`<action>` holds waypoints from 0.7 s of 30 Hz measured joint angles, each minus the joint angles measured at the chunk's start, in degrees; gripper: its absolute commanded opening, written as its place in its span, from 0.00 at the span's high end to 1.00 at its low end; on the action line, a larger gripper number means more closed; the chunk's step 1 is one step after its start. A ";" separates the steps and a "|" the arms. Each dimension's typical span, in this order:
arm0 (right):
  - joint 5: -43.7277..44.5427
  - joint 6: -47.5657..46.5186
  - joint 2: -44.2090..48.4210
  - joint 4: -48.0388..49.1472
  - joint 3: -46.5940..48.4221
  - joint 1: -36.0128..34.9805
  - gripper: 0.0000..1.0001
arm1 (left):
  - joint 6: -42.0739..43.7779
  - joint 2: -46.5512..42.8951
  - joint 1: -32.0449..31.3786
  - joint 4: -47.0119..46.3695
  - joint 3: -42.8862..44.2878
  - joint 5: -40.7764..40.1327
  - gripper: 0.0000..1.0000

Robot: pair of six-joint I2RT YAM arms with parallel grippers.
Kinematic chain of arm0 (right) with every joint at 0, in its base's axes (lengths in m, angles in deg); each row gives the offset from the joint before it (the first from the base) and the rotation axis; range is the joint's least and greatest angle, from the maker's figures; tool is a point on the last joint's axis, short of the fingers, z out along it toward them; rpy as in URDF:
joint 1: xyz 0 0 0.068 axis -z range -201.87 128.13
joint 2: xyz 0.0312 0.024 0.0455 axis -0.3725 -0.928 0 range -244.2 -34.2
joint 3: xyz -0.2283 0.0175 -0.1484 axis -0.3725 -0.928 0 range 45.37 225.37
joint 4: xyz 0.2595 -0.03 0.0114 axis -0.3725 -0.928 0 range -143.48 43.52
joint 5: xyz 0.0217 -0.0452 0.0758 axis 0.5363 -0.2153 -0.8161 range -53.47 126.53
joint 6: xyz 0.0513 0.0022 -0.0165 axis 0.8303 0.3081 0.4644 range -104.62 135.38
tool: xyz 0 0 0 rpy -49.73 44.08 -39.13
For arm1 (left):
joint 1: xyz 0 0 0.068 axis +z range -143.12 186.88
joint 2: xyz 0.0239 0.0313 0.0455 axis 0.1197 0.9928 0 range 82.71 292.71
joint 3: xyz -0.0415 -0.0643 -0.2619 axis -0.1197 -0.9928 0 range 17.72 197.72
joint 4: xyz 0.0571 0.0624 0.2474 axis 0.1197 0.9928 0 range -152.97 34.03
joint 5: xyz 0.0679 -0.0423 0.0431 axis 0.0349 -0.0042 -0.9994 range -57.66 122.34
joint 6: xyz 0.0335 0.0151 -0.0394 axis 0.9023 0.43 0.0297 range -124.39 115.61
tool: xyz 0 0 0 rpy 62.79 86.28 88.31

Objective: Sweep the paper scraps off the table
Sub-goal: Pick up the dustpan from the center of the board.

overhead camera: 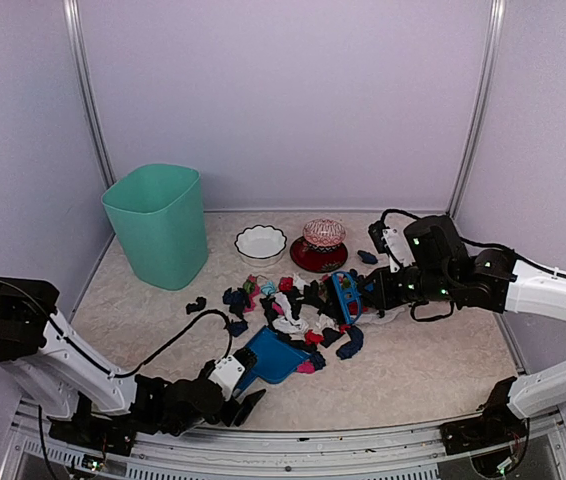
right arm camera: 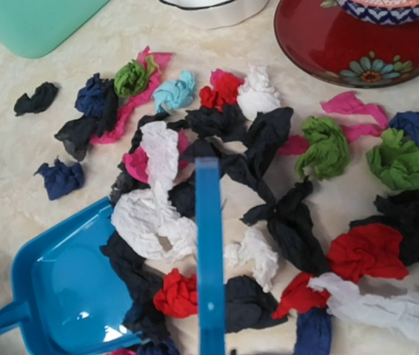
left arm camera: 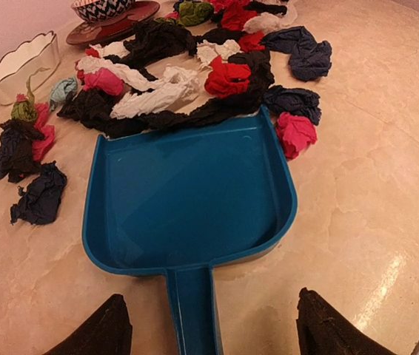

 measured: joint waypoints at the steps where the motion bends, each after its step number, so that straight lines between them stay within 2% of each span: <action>1: 0.00 -0.02 0.00 0.00 0.00 0.00 1.00 | 0.04 0.24 0.26 -0.15 0.00 0.07 0.28; 14: 0.00 -0.70 -0.33 -0.02 0.00 0.00 1.00 | 0.15 0.85 5.51 -2.51 -0.13 6.25 0.45; 21: 0.00 -0.87 -0.68 -0.02 0.00 0.00 1.00 | 0.07 2.10 7.10 -3.15 -0.22 9.70 0.49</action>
